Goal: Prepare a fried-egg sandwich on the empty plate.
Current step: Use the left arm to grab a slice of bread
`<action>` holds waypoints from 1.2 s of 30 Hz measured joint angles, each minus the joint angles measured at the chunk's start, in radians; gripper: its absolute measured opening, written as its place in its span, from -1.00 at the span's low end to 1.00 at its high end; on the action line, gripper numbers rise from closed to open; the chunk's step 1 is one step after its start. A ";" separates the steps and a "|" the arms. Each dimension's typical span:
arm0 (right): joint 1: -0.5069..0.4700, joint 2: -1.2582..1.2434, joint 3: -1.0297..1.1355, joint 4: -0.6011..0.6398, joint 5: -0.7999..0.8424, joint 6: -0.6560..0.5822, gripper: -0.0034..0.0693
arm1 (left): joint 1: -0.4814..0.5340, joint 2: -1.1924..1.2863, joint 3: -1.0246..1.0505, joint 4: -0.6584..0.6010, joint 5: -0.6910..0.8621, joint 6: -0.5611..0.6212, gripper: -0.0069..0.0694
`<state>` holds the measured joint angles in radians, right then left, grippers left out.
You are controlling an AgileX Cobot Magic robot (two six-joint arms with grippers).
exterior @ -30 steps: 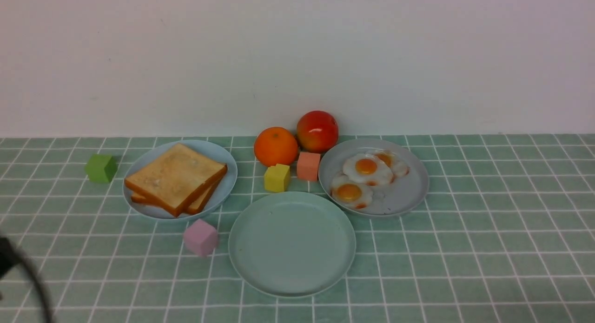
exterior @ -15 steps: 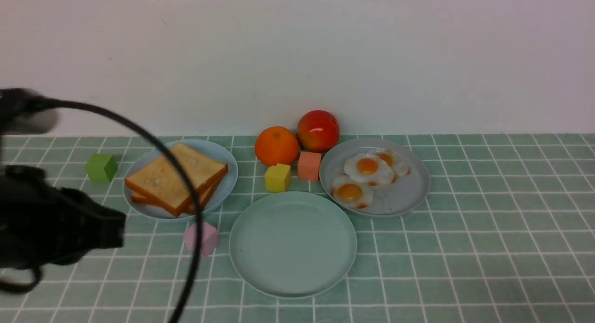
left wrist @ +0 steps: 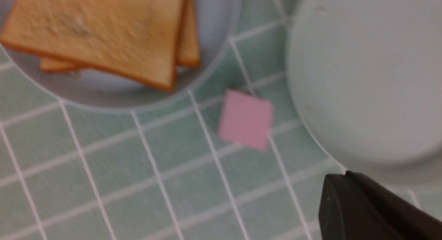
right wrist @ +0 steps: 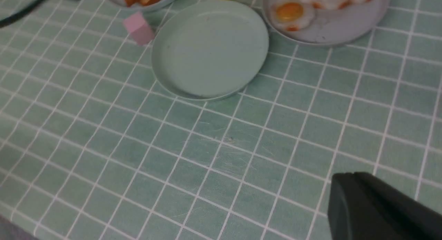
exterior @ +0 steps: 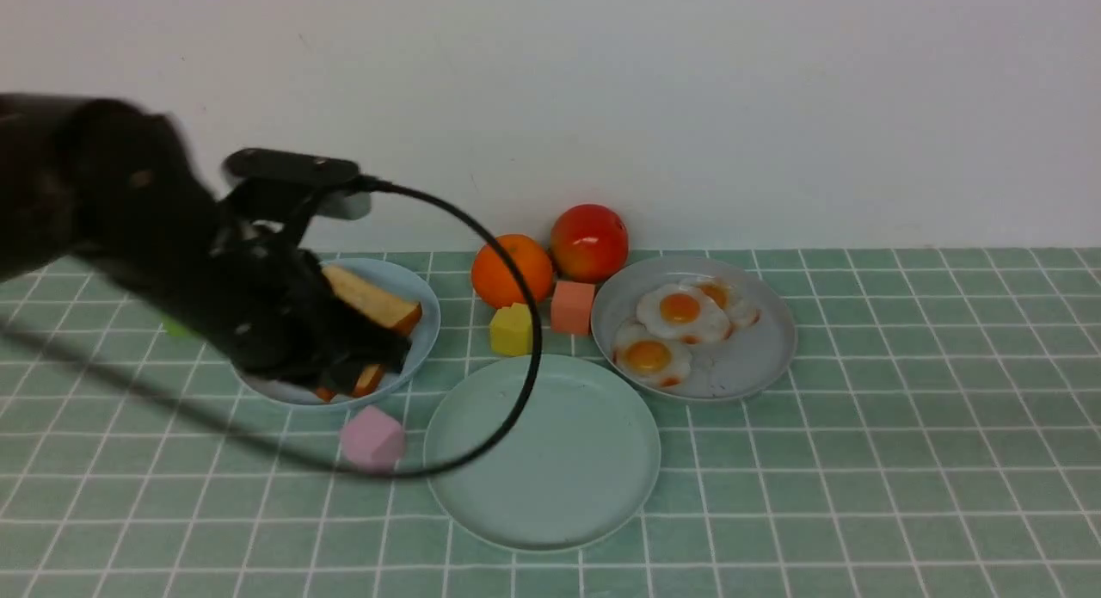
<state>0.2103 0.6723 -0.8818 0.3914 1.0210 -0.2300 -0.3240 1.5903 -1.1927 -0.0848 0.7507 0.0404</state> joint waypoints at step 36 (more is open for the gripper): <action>0.122 0.021 -0.072 -0.066 0.010 -0.001 -0.86 | 0.092 0.514 -0.355 0.160 -0.088 0.242 -0.22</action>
<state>0.3325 0.6938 -0.9537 0.3259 1.0307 -0.2308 -0.2317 2.1044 -1.5479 0.0756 0.6626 0.2823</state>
